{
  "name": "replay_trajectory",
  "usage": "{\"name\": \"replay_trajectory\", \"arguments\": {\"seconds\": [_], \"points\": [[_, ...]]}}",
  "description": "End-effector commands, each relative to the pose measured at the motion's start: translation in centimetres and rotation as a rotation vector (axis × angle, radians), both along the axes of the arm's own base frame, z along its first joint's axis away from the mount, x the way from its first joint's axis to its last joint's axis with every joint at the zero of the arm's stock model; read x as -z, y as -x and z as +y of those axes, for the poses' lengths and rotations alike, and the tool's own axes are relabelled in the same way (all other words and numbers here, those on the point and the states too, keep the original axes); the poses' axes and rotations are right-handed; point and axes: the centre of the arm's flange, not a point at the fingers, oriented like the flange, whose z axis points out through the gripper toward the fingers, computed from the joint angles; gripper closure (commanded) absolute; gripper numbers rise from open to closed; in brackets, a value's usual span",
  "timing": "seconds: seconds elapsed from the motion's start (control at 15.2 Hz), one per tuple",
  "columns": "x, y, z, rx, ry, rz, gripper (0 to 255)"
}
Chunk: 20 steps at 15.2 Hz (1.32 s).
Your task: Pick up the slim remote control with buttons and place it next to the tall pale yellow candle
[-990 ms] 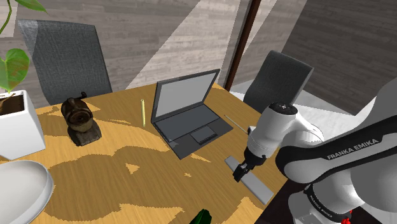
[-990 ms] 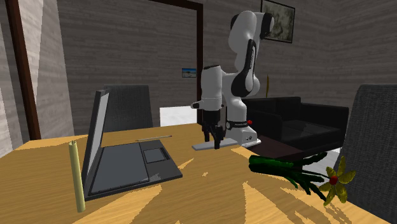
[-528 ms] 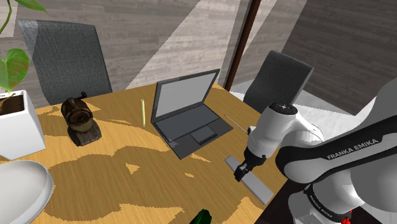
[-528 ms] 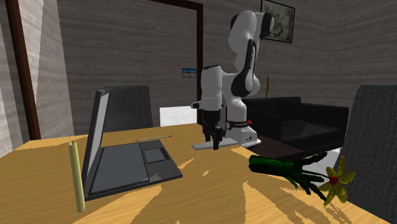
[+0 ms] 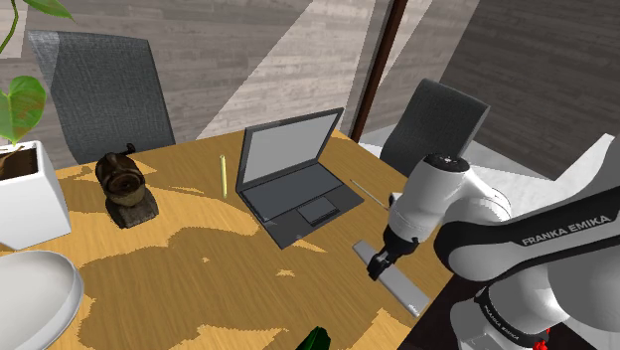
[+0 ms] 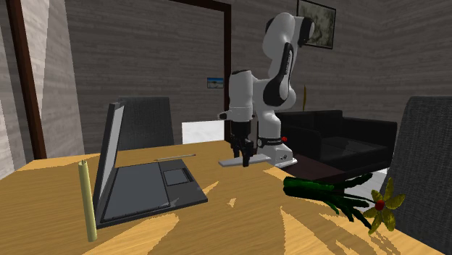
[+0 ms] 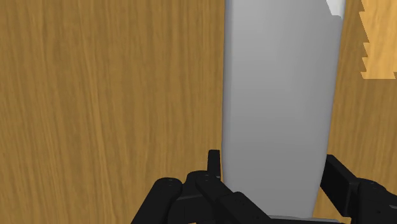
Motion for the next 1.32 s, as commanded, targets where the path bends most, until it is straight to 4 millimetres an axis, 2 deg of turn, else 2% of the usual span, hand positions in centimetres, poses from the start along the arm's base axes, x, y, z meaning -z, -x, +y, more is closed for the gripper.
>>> {"name": "replay_trajectory", "arguments": {"seconds": [0.0, 1.25], "points": [[-1.1, 0.1, 0.0, 0.0, 0.0, 0.001, 255], [-11.1, 0.1, 0.0, 0.0, 0.0, 0.001, 255]]}}
